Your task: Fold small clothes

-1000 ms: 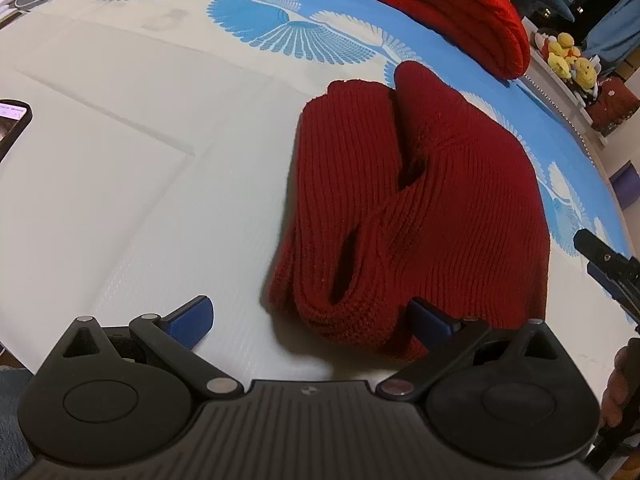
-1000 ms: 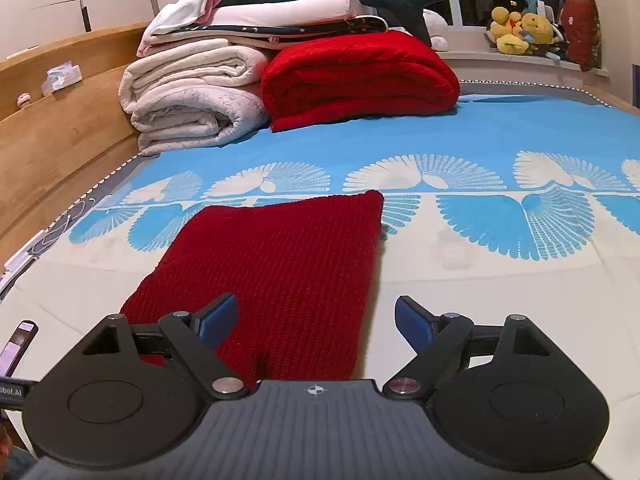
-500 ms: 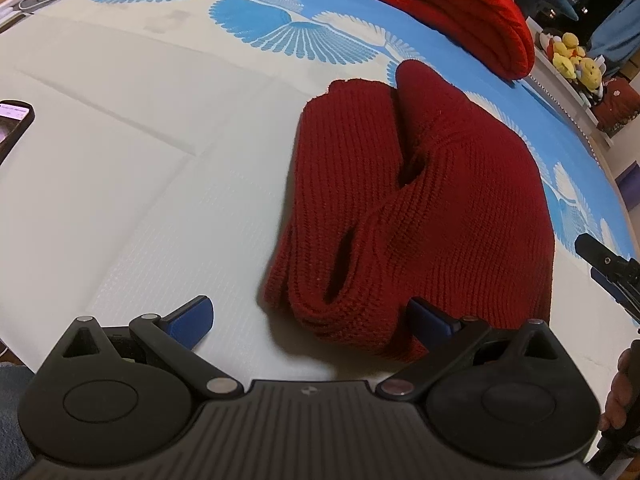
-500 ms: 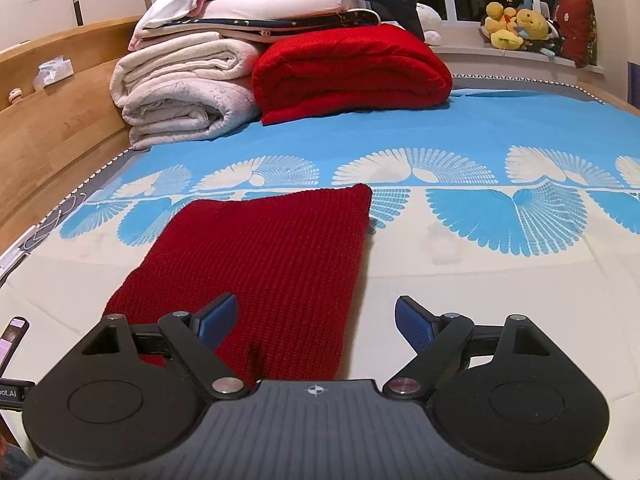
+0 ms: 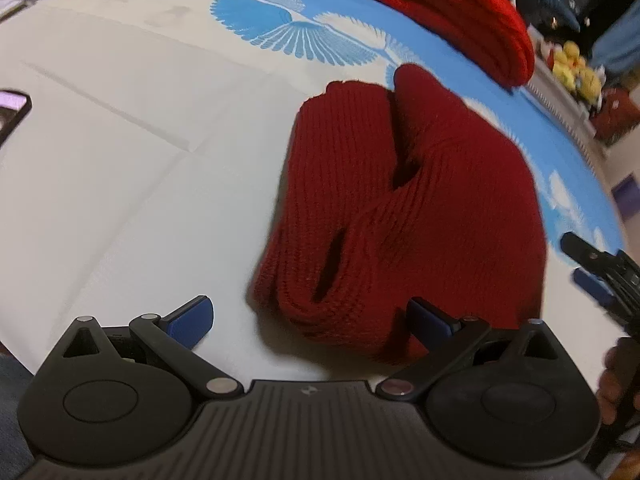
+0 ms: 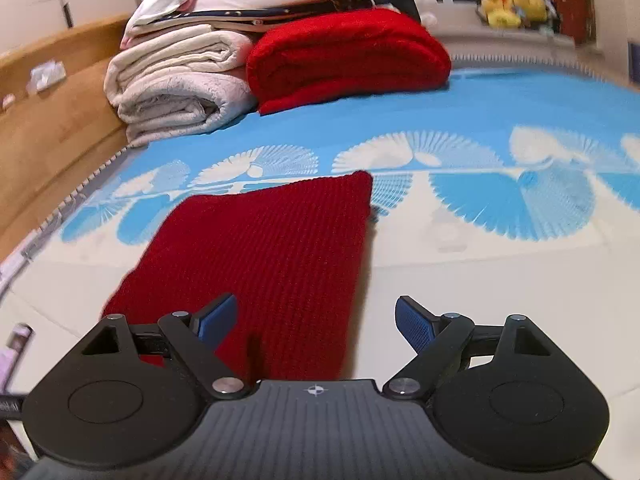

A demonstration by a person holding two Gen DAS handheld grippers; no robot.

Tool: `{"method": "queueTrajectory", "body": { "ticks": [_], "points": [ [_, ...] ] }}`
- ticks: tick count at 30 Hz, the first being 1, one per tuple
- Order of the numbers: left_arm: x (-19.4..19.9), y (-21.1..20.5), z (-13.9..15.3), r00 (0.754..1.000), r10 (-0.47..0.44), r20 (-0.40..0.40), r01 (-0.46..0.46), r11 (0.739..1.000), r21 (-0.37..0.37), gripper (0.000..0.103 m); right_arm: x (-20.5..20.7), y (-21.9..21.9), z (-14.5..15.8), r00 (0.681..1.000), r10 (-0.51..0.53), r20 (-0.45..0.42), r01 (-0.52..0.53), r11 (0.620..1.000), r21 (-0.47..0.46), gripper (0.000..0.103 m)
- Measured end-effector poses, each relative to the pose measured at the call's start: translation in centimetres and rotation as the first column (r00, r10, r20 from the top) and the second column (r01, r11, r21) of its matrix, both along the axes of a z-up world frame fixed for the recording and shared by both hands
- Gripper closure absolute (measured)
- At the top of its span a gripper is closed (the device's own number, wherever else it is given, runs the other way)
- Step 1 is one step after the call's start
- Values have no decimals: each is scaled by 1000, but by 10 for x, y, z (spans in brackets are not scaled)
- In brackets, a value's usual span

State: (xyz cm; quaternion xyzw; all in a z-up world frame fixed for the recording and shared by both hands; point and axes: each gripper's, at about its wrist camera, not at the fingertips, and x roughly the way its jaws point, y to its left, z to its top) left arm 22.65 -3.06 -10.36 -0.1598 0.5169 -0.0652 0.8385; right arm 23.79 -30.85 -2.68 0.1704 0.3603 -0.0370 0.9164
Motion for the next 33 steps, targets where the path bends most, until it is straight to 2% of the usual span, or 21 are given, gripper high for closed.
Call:
{"method": "queueTrajectory", "body": {
  "ticks": [2, 4, 7, 10, 13, 17, 20, 22, 23, 24, 25, 27, 30, 33],
  "points": [
    [-2, -1, -1, 1000, 7, -7, -7, 998, -63, 0, 12, -16, -4, 999, -39, -23, 41, 994, 106, 16],
    [-3, -4, -4, 1000, 8, -20, -10, 996, -91, 0, 28, -37, -11, 994, -94, -52, 103, 970, 220, 15],
    [-2, -7, -9, 998, 40, -43, -45, 991, -124, 0, 52, -61, -26, 985, -143, -100, 168, 932, 320, 15],
    [4, -2, -17, 989, 121, -83, -133, 979, -157, 0, 77, -79, -43, 979, -143, -142, 190, 897, 400, 15],
    [7, 5, -22, 973, 202, -108, -218, 960, -176, 0, 99, -89, -56, 978, -122, -169, 185, 881, 436, 14],
    [11, -6, -22, 978, 194, -72, -202, 969, -139, 0, 130, -88, -67, 989, -14, -144, 80, 882, 464, 11],
    [9, -17, -22, 983, 181, -37, -185, 975, -123, 0, 149, -85, -75, 990, -23, -141, 86, 884, 460, 9],
    [8, -24, -21, 981, 192, -16, -193, 976, -96, 0, 157, -90, -89, 985, -65, -158, 138, 847, 513, 9],
    [6, -25, -21, 979, 202, -9, -202, 975, -94, 0, 157, -92, -94, 987, -85, -137, 147, 824, 548, 11],
    [5, -25, -21, 976, 217, 0, -216, 972, -96, 5, 158, -91, -96, 989, -88, -115, 138, 816, 562, 39],
    [1, -25, -20, 972, 234, 14, -232, 968, -96, 9, 162, -86, -95, 990, -65, -127, 123, 833, 539, 52],
    [0, -25, -16, 971, 234, 47, -231, 970, -70, 27, 162, -76, -85, 994, -36, -107, 81, 887, 455, 67],
    [1, -34, -4, 976, 186, 111, -187, 982, 5, 47, 157, -73, -69, 996, -41, -78, 70, 905, 420, 75],
    [12, -41, 7, 982, 123, 144, -133, 989, 58, 57, 145, -81, -54, 995, -83, -55, 98, 914, 393, 79]
  ]
}}
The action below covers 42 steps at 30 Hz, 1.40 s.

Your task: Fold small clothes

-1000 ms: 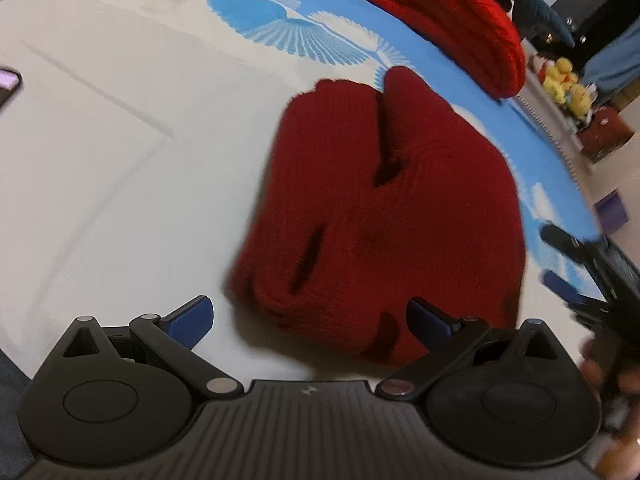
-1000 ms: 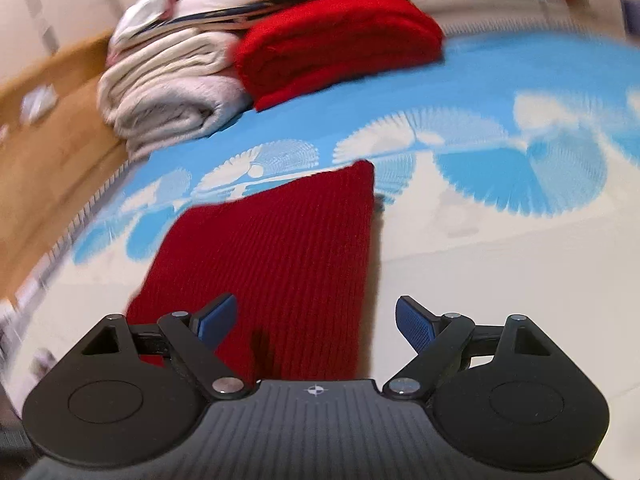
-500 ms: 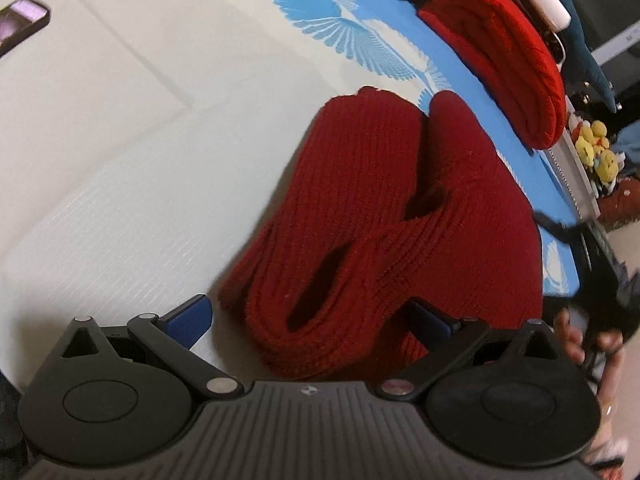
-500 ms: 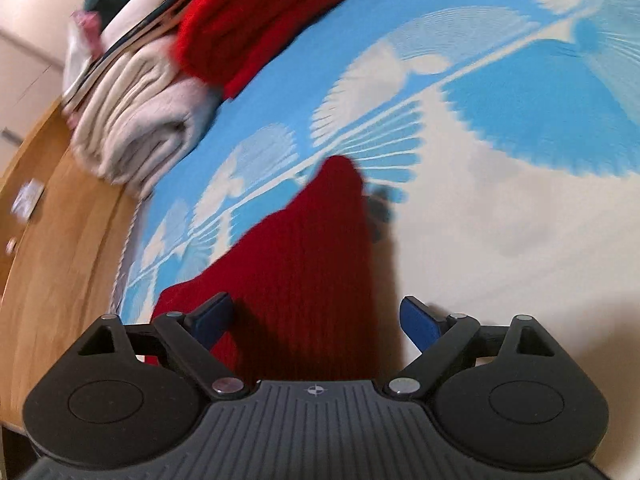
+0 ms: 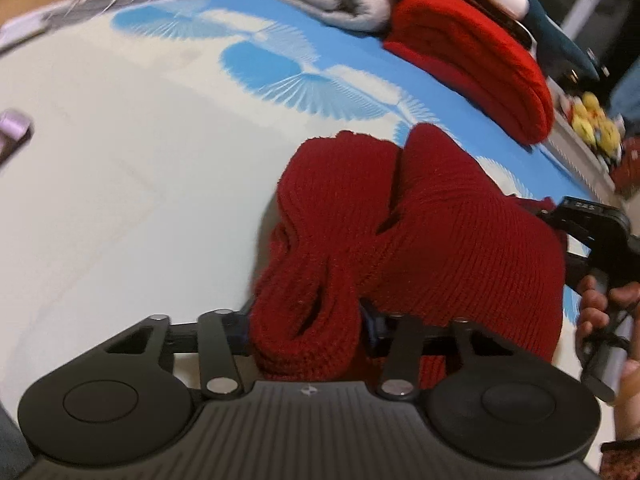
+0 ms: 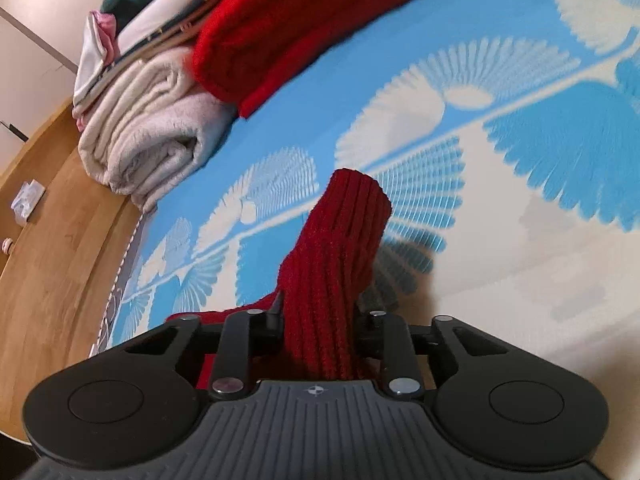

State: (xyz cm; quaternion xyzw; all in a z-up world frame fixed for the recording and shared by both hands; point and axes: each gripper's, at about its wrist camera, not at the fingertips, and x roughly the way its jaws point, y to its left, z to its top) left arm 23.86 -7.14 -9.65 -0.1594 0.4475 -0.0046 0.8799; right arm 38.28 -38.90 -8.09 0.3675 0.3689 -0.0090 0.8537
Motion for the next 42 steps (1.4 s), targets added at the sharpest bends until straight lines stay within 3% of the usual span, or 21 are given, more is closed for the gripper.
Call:
{"method": "queueTrajectory", "body": {
  "ticks": [3, 7, 10, 12, 17, 19, 20, 21, 23, 24, 26, 28, 29, 30, 33, 35, 36, 38, 40, 42],
  "points": [
    [32, -4, 12, 998, -69, -11, 69, 998, 9, 59, -16, -19, 4, 997, -75, -17, 75, 997, -15, 80],
    [109, -30, 20, 978, -204, -47, 206, 977, 46, 59, -49, -49, 4, 979, -201, -39, 200, 979, -33, 81],
    [181, -64, 16, 938, -331, -109, 338, 940, 55, 59, -92, -64, -1, 945, -324, -45, 324, 946, -12, 81],
    [217, -96, 15, 904, -406, -135, 421, 900, 112, 59, -119, -66, -6, 923, -379, -69, 380, 925, 11, 81],
    [268, -165, 16, 858, -494, -145, 514, 827, 228, 59, -159, -46, -6, 906, -417, -73, 421, 904, 68, 80],
    [281, -186, 15, 846, -508, -161, 533, 807, 255, 56, -167, -37, -7, 901, -429, -65, 433, 899, 68, 77],
    [286, -193, 14, 846, -505, -169, 533, 801, 272, 49, -168, -37, -7, 899, -432, -66, 436, 898, 56, 69],
    [292, -197, 10, 849, -497, -179, 529, 797, 293, 38, -167, -35, -7, 896, -438, -71, 441, 897, 31, 54],
    [294, -193, 8, 866, -469, -173, 500, 799, 334, 22, -165, -44, -2, 879, -468, -93, 464, 884, -54, 36],
    [293, -185, 11, 889, -438, -135, 456, 815, 358, 12, -164, -50, 1, 863, -496, -97, 488, 867, -98, 28],
    [291, -169, 17, 912, -402, -76, 398, 828, 395, 1, -166, -62, 9, 835, -545, -75, 531, 834, -154, 25],
    [283, -151, 21, 928, -368, -50, 352, 828, 437, 1, -164, -71, 21, 828, -559, -34, 541, 815, -207, 24],
    [278, -143, 23, 931, -360, -52, 344, 826, 446, 1, -159, -74, 27, 841, -541, -11, 525, 821, -222, 24],
    [269, -134, 24, 930, -363, -56, 349, 827, 442, 1, -150, -76, 34, 873, -487, 11, 474, 843, -254, 24],
    [227, -117, 24, 913, -407, -45, 387, 824, 414, 1, -123, -68, 49, 941, -329, 80, 336, 875, -349, 28],
    [194, -110, 17, 908, -417, -47, 400, 825, 400, 1, -101, -55, 57, 975, -202, 91, 222, 897, -382, 41],
    [181, -108, 12, 909, -414, -48, 398, 827, 397, 1, -93, -48, 59, 985, -148, 90, 172, 904, -392, 49],
    [158, -104, -1, 915, -401, -44, 386, 838, 385, 1, -74, -29, 59, 996, -57, 71, 81, 907, -414, 55],
    [142, -99, -12, 921, -390, -19, 369, 854, 368, 1, -58, -12, 50, 1000, -3, 21, 12, 893, -451, 55],
    [137, -101, -16, 918, -395, 6, 362, 848, 388, 0, -49, -2, 36, 999, 8, -53, -33, 873, -487, 56]
  ]
}}
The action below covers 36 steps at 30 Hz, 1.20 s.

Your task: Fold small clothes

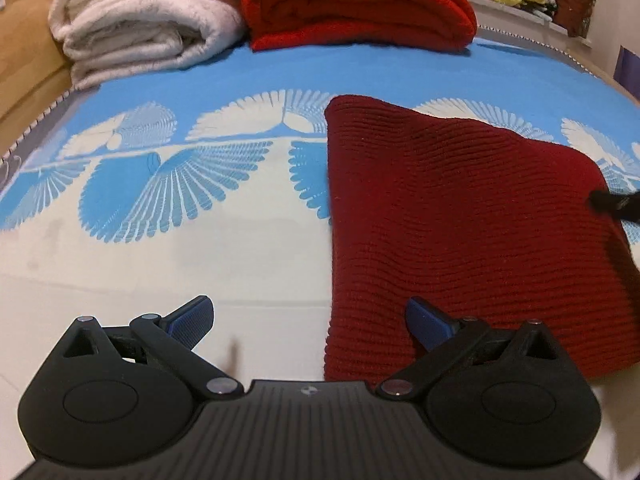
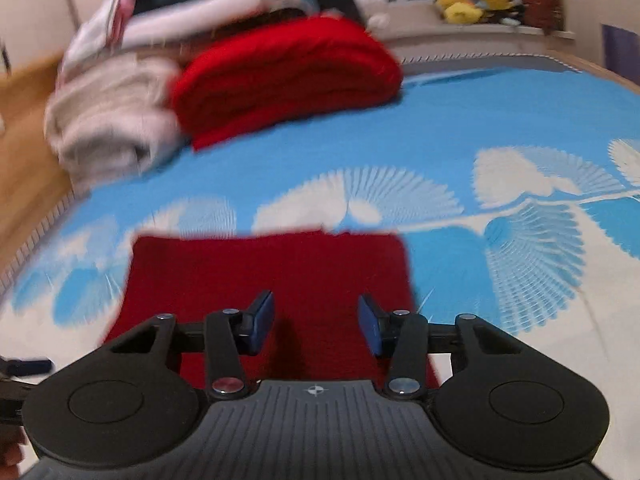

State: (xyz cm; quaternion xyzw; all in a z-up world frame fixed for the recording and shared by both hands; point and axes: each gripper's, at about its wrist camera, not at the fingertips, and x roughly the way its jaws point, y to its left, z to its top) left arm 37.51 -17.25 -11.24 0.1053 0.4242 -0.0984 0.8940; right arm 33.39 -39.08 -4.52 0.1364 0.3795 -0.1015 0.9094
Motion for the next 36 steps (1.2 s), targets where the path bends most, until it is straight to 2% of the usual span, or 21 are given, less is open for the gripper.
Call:
{"method": "queueTrajectory", "body": {
  "ticks": [1, 3, 7, 11, 13, 16, 18, 19, 20, 21, 23, 25, 28, 32, 33, 36],
  "points": [
    [1, -2, -1, 1000, -16, 7, 16, 1000, 14, 0, 3, 2, -9, 1000, -7, -20, 6, 999, -33, 55],
    [2, -4, -2, 1000, -25, 16, 25, 1000, 18, 0, 5, 3, -16, 1000, -16, -5, 15, 998, -61, 49],
    [5, -3, -6, 999, -31, 13, 31, 1000, 6, 0, 11, -14, -18, 998, -70, -9, 70, 996, 47, 47],
    [4, -3, -5, 1000, -24, 7, 24, 1000, 1, 0, 7, -12, -12, 996, -91, -8, 91, 994, 64, 47],
    [3, -4, -5, 999, -36, 18, 36, 999, 13, 0, 1, -6, 2, 997, -77, 1, 77, 997, 32, 47],
    [1, -5, -5, 999, -32, 18, 32, 999, 15, 0, -9, 7, 10, 1000, -15, -10, 15, 997, -73, 44],
    [2, -5, -5, 1000, -25, 16, 25, 1000, 11, 0, -9, 10, -3, 998, -12, -69, 5, 994, -108, 31],
    [2, -5, -6, 1000, -23, 16, 23, 1000, 10, 0, -10, 7, -11, 998, -21, -60, 15, 994, -105, 28],
    [2, -6, -6, 1000, -21, 20, 21, 1000, 8, 0, -12, 2, -15, 998, -45, -48, 41, 995, -95, 17],
    [2, -6, -6, 1000, -18, 21, 18, 1000, 7, 0, -12, -4, -15, 997, -61, -51, 58, 996, -63, 16],
    [0, -6, -2, 1000, -16, 25, 16, 1000, 11, 0, -14, -13, -5, 993, -104, -52, 104, 995, 5, 20],
    [-6, -6, 4, 999, -34, 29, 34, 999, 24, 0, -25, -11, 13, 992, -129, -4, 129, 992, 3, 23],
    [-24, -5, 21, 996, -83, 26, 83, 996, 19, 0, -51, 7, 44, 994, -93, 65, 96, 994, -53, 21],
    [-72, -3, 47, 988, -140, 59, 140, 990, 9, 0, -102, 49, 80, 990, -31, 138, 53, 987, -155, 6],
    [-91, 0, 52, 986, -148, 75, 148, 989, 5, 0, -119, 61, 83, 987, -18, 161, 48, 981, -185, 1],
    [-144, 14, 55, 990, -123, 75, 125, 992, -23, 0, -173, 99, 73, 985, -15, 173, 62, 961, -271, 1]
  ]
}}
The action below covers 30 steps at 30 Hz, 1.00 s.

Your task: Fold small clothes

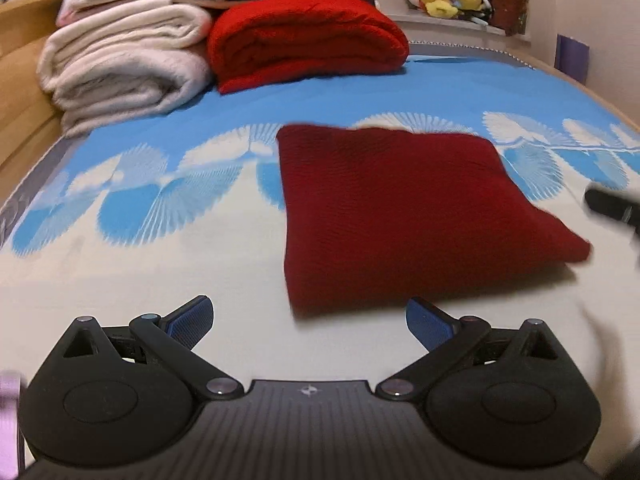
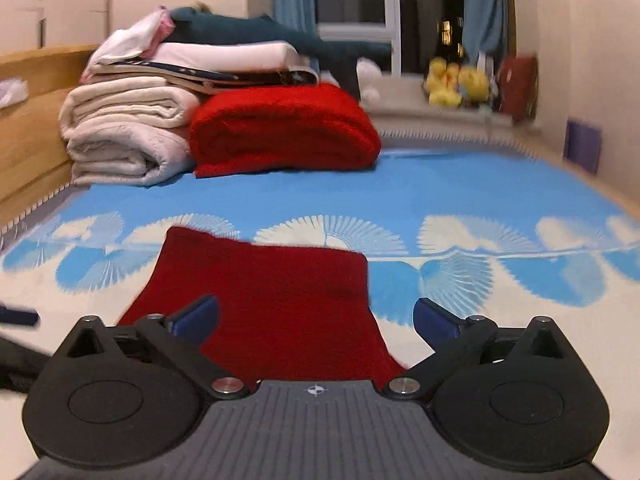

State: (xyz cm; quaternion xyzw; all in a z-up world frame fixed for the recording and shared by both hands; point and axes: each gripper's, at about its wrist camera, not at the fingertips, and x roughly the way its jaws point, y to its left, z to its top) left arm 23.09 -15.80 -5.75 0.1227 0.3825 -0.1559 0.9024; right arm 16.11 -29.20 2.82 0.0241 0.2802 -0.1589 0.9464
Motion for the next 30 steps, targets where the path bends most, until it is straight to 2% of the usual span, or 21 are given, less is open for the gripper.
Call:
{"method": "queueTrajectory", "body": {
  "ticks": [3, 5, 8, 10, 12, 15, 18, 20, 22, 30],
  "points": [
    [-36, 15, -13, 994, -61, -86, 53, 995, -85, 0, -32, 24, -21, 998, -16, -68, 17, 1000, 7, 1],
    [-51, 19, -28, 992, -53, -115, 46, 997, -66, 0, -42, 33, -33, 992, 3, -123, 1, 1000, 29, 1],
    [-57, 11, -41, 996, -12, -87, 17, 998, 59, 0, -44, 37, -40, 986, -3, -166, 4, 1000, 6, 1],
    [-58, 6, -45, 999, -28, -31, 30, 995, 97, 0, -43, 35, -43, 985, -18, -171, 16, 1000, -14, 1],
    [-57, 5, -47, 1000, -22, -22, 24, 995, 93, 0, -40, 30, -47, 983, -37, -180, 36, 999, -11, 1],
    [-50, 8, -48, 996, -19, -86, 22, 999, 28, 0, -30, 22, -51, 980, -62, -191, 76, 995, 64, 1],
    [-47, 7, -51, 999, 11, -51, -7, 997, 78, 0, -18, 20, -58, 973, -57, -222, 87, 988, 130, 1],
    [-44, 5, -52, 999, 10, -52, -5, 995, 98, 0, -12, 20, -66, 966, -65, -249, 101, 986, 136, 1],
    [-40, 8, -51, 998, 20, -65, -15, 996, 82, 0, -6, 21, -69, 963, -69, -261, 109, 984, 142, 1],
    [-33, 22, -47, 995, 82, -63, -80, 996, 29, 0, 0, 28, -64, 970, -53, -236, 88, 986, 140, 1]
  ]
}}
